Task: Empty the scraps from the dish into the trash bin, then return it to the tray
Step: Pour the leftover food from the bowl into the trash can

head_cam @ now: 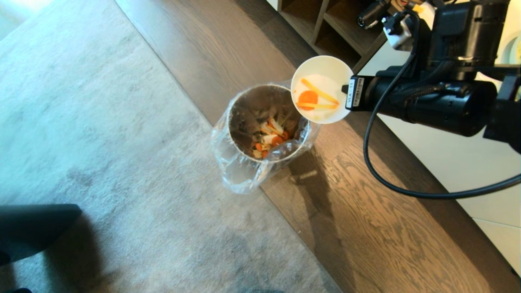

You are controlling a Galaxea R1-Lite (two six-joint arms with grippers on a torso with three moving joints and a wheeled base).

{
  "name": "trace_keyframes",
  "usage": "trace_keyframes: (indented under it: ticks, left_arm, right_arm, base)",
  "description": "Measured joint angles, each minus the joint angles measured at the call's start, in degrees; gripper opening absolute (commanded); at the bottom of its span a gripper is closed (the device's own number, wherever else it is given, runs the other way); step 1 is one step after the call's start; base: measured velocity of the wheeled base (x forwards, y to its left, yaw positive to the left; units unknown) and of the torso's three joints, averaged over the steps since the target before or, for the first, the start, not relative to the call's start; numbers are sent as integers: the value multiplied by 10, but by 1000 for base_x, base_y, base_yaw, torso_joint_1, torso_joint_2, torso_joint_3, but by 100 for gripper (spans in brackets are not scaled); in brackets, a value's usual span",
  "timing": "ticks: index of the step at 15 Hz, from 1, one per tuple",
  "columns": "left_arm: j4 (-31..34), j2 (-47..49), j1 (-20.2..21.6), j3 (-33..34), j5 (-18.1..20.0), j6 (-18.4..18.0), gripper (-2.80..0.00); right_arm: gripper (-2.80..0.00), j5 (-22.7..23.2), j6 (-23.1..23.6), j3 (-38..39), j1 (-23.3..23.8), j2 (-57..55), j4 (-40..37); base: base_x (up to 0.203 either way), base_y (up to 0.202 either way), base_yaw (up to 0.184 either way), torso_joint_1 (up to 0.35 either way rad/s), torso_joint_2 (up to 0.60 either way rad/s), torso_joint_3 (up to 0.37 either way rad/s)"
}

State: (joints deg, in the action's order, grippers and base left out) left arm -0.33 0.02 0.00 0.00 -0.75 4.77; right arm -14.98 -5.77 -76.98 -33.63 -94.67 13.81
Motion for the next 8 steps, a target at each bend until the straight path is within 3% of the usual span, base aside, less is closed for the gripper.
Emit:
trace_keyframes:
  ticks: [2,8]
  left_arm:
    - [0,0,0,0,0,0,-280]
    - [0,0,0,0,0,0,-280]
  right_arm:
    - [-280,0,42,-2,-7,-14,47]
    - [-280,0,230,2,-26,-56,187]
  base:
    - [0,0,0,0,0,0]
    - [0,0,0,0,0,0]
